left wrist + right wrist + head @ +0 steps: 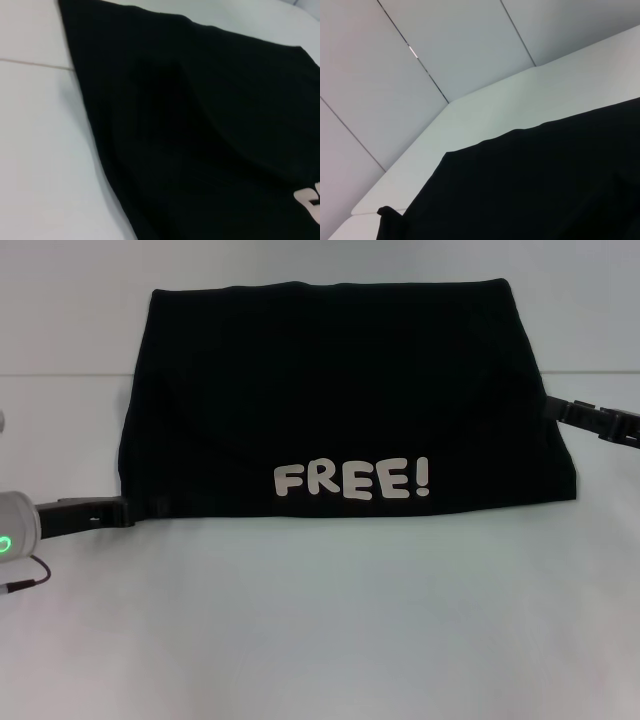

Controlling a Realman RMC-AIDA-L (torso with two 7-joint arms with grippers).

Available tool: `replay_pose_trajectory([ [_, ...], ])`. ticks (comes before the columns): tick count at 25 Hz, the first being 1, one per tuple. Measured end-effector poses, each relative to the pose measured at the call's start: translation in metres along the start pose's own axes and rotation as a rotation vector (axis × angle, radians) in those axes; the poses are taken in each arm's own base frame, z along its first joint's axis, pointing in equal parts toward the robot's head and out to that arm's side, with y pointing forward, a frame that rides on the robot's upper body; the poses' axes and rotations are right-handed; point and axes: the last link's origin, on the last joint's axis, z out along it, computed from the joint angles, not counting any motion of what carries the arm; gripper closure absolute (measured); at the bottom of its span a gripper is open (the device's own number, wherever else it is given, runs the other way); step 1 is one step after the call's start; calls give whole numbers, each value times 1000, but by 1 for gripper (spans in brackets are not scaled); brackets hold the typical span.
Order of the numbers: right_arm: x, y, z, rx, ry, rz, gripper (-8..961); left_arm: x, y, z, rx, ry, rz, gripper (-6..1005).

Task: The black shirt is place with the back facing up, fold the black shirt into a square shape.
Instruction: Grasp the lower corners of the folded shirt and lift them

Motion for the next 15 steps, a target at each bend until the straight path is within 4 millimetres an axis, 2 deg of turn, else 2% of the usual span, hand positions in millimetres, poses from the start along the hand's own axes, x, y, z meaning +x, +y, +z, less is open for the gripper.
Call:
replay_pose_trajectory([
  [11, 1, -2, -3, 8, 1, 1, 269, -2, -1, -1, 2, -2, -1, 485],
  [15, 1, -5, -6, 14, 10, 0, 272, -2, -2, -1, 9, 0, 1, 669],
])
